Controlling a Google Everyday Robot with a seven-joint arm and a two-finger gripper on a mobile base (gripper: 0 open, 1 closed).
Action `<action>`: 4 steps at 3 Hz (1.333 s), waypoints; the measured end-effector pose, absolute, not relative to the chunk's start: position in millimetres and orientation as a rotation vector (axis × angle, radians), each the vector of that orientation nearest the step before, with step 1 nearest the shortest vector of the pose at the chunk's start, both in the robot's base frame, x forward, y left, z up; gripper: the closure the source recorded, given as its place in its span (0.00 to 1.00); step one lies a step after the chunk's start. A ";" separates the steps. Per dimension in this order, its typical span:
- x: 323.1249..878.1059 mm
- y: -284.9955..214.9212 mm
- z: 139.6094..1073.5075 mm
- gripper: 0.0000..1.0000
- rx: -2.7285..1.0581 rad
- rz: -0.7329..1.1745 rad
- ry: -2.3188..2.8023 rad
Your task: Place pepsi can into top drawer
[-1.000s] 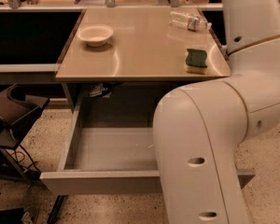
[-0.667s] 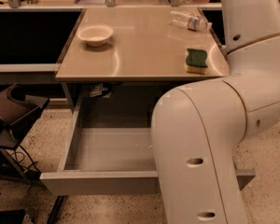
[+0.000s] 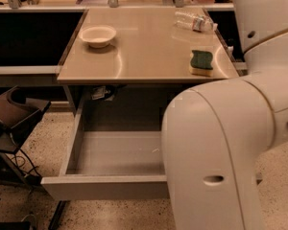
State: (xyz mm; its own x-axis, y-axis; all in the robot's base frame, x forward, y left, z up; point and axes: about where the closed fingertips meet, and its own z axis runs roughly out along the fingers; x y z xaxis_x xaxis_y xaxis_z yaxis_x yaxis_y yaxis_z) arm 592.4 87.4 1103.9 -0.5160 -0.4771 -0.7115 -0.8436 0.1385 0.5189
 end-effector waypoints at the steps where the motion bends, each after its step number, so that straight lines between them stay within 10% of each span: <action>1: 545.5 45.0 1146.8 1.00 -1.130 1.381 2.082; 4: 522.0 50.6 1113.4 1.00 -1.069 1.231 2.288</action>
Offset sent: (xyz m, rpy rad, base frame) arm -0.0397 -0.0358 0.0376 0.0286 0.0541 -0.0738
